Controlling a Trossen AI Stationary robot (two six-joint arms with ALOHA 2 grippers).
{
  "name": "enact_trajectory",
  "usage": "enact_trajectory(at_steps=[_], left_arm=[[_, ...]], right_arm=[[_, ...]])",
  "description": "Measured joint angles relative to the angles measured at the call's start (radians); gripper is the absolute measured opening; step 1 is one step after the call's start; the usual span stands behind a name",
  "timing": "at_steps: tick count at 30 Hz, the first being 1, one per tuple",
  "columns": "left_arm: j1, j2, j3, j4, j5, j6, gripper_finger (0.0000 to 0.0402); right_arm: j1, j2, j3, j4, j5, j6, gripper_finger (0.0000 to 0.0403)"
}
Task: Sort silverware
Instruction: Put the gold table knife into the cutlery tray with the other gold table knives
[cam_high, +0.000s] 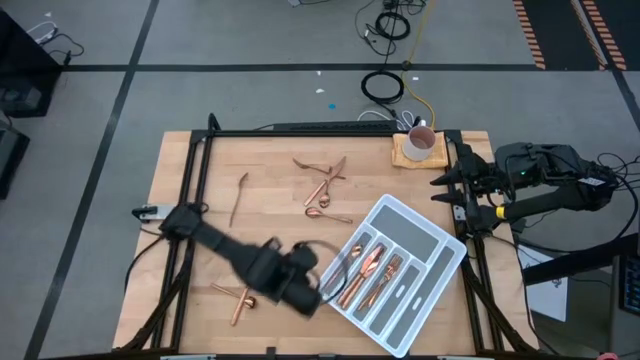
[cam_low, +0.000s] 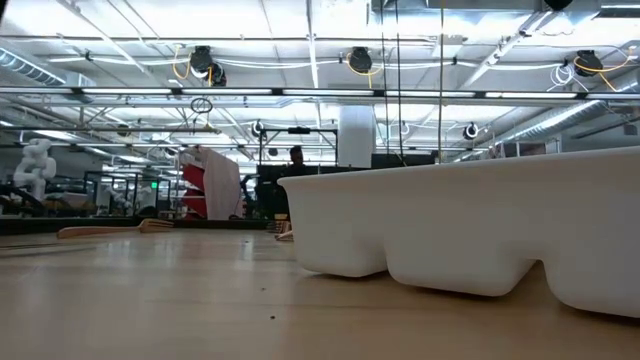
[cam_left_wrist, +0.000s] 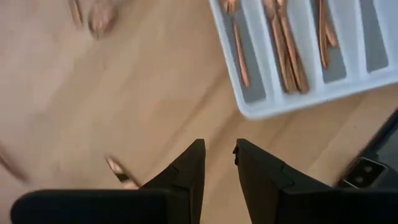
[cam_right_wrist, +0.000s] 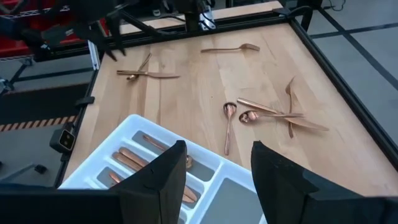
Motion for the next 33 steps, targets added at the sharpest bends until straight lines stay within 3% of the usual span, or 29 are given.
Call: enact_trajectory(at_steps=[11, 17, 22, 26, 30, 33], left_arm=[[-0.187, -0.006, -0.308, -0.002, 0.199, -0.631, 0.0098], [-0.198, -0.081, -0.46, 0.035, 0.254, -0.712, 0.0098], [-0.205, -0.263, -0.685, 0.178, 0.212, -0.803, 0.0098], [-0.224, -0.409, -0.935, 0.476, 0.211, -0.889, 0.0098], [-0.228, -0.439, -1.127, 0.804, 0.22, -0.887, 0.0098], [-0.222, -0.439, -1.181, 0.853, 0.266, -0.888, 0.0098]], right_arm=[[0.0, 0.0, 0.0, 0.001, 0.0, -0.023, 0.0167], [0.0, 0.0, 0.0, 0.009, 0.0, -0.023, 0.0167], [0.0, 0.0, 0.0, 0.026, 0.0, -0.008, 0.0167], [0.0, 0.0, 0.0, 0.026, 0.0, 0.001, 0.0167], [0.0, 0.0, 0.0, 0.025, 0.0, 0.002, 0.0167], [0.0, 0.0, 0.0, 0.025, 0.0, 0.002, 0.0167]])
